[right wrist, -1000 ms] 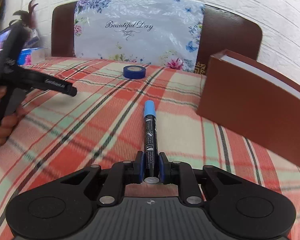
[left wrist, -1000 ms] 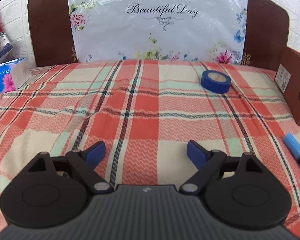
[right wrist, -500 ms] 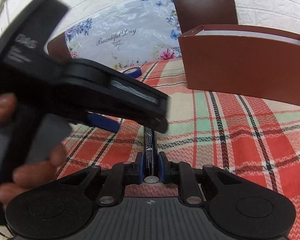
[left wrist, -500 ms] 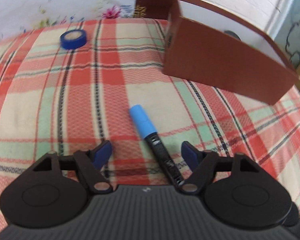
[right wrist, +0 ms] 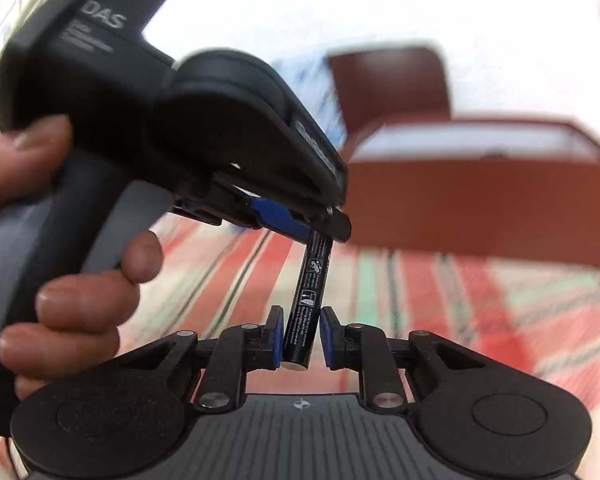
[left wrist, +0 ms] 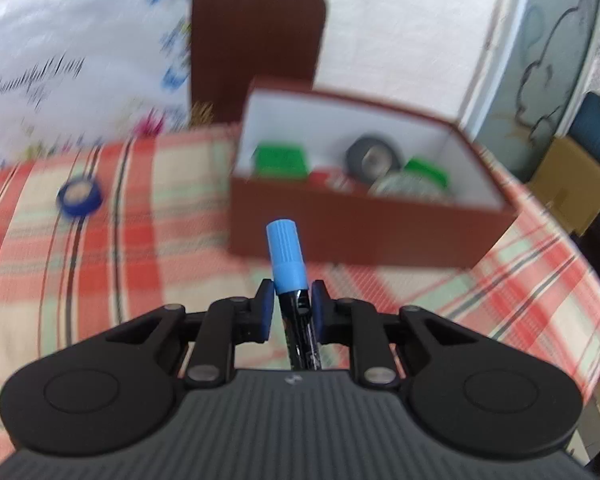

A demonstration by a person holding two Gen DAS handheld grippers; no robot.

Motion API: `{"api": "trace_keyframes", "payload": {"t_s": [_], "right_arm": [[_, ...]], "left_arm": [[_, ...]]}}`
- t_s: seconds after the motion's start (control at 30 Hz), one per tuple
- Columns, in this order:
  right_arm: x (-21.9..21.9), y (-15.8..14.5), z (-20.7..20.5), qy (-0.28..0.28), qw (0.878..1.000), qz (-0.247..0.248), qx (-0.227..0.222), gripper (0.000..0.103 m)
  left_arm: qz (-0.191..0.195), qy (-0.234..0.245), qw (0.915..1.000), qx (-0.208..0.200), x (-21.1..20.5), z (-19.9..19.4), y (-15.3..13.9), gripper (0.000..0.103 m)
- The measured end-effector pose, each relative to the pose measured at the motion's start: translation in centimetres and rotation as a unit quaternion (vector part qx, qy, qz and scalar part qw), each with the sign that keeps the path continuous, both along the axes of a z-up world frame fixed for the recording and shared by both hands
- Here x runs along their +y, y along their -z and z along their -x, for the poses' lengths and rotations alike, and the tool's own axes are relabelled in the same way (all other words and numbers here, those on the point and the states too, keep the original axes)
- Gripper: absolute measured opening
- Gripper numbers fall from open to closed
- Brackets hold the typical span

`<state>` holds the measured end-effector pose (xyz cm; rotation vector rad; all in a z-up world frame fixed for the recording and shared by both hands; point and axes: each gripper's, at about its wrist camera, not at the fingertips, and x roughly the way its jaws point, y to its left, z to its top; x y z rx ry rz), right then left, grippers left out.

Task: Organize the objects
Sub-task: 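Lower the marker into the box and open the left gripper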

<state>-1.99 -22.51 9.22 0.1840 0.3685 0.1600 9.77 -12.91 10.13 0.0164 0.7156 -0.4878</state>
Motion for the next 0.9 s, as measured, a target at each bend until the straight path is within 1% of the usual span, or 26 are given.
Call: {"api": "trace_keyframes", "payload": {"t_s": [0.1, 0.23, 0.33, 0.4, 0.43, 0.47, 0.5, 0.53, 0.57, 0.6, 0.67, 0.73, 0.8, 0.9], "right_arm": [[-1.6, -2.0, -1.7, 0.03, 0.999, 0.012, -0.037, 0.019], [-4.4, -3.5, -5.5, 0.058, 0.997, 0.008, -0.053, 0.018], [-6.6, -3.9, -8.7, 0.073, 0.996, 0.007, -0.05, 0.017], [-8.4, -3.7, -10.6, 0.077, 0.996, -0.003, -0.042, 0.016], [-8.8, -3.5, -11.6, 0.083, 0.996, -0.006, -0.04, 0.017], [-9.0, -3.2, -12.5, 0.091, 0.995, -0.003, -0.037, 0.021], [-9.5, -2.9, -13.2, 0.097, 0.995, 0.0, -0.026, 0.033], [-9.9, -2.5, -13.6, 0.102, 0.995, -0.007, -0.018, 0.049], [-10.4, -2.1, -13.5, 0.11, 0.993, -0.022, -0.022, 0.05], [-10.7, -1.8, -13.2, 0.114, 0.993, -0.03, -0.031, 0.048], [-10.4, -1.5, -12.4, 0.122, 0.991, -0.009, -0.051, 0.048], [-10.2, -1.3, -11.7, 0.131, 0.99, 0.002, -0.06, 0.048], [-10.0, -1.6, -10.9, 0.14, 0.988, 0.002, -0.067, 0.048], [-10.3, -1.7, -9.6, 0.155, 0.985, -0.011, -0.072, 0.048]], "left_arm": [[0.013, 0.024, 0.999, -0.034, -2.4, -1.5, -2.7, 0.021], [0.017, 0.045, 0.9973, -0.055, -5.9, -4.8, -4.8, 0.02], [0.016, 0.053, 0.996, -0.07, -8.0, -6.9, -5.2, 0.019], [0.015, 0.046, 0.9968, -0.064, -8.6, -8.4, -5.0, 0.021], [0.014, 0.043, 0.9974, -0.056, -8.8, -9.3, -4.6, 0.022], [0.013, 0.042, 0.9978, -0.049, -9.0, -10.1, -4.1, 0.023], [0.011, 0.044, 0.9981, -0.043, -9.1, -10.7, -3.6, 0.026], [0.005, 0.039, 0.9985, -0.038, -9.0, -11.2, -3.1, 0.03], [0.001, 0.034, 0.9988, -0.035, -8.8, -11.6, -2.6, 0.037], [0.0, 0.033, 0.9988, -0.036, -8.5, -11.7, -2.2, 0.037], [-0.004, 0.03, 0.9988, -0.039, -7.8, -11.8, -1.6, 0.037], [0.003, 0.024, 0.999, -0.038, -6.8, -11.8, -1.2, 0.037], [0.014, 0.017, 0.9993, -0.032, -5.9, -11.8, -1.1, 0.037], [0.027, 0.013, 0.9988, -0.037, -4.3, -10.8, -1.3, 0.037]]}}
